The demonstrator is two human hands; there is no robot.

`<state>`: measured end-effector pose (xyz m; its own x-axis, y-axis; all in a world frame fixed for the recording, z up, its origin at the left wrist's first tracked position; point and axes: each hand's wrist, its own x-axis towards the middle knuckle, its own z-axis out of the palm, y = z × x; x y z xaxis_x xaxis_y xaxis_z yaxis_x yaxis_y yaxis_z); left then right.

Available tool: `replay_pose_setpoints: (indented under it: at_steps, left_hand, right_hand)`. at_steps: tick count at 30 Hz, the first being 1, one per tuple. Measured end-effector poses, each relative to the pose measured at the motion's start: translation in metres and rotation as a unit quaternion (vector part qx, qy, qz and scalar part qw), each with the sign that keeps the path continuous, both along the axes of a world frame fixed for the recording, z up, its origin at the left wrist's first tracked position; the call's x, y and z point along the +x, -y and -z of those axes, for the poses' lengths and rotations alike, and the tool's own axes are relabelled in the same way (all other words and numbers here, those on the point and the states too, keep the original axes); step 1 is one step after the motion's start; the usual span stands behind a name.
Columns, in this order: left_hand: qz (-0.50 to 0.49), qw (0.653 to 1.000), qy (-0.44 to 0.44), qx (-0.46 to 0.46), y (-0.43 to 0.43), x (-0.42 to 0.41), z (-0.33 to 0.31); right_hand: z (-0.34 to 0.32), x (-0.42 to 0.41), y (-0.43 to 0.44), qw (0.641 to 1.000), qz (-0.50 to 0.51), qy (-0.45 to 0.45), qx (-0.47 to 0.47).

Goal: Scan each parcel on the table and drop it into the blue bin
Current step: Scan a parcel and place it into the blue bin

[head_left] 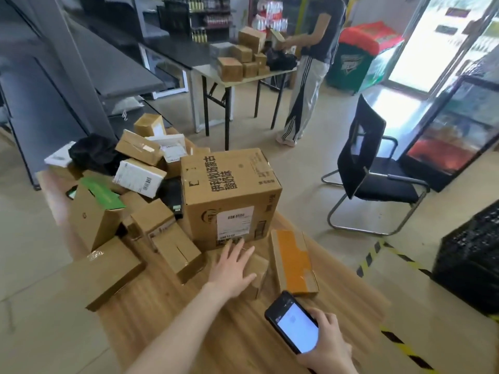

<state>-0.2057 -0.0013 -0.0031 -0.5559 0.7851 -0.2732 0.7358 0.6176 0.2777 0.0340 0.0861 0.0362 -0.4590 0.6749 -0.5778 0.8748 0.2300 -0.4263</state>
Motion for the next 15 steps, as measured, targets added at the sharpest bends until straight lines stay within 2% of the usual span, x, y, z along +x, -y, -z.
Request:
replay_pose_setpoints:
  at_steps: [3, 15]
  left_hand:
    - [0.011, 1.0, 0.005, -0.024, 0.01, 0.0, 0.007]
    - [-0.014, 0.995, -0.077, 0.059, 0.087, 0.061, 0.015]
  right_hand:
    - [0.003, -0.003, 0.0, 1.0, 0.002, -0.001, 0.006]
    - [0.007, 0.015, 0.007, 0.999, 0.018, -0.012, 0.044]
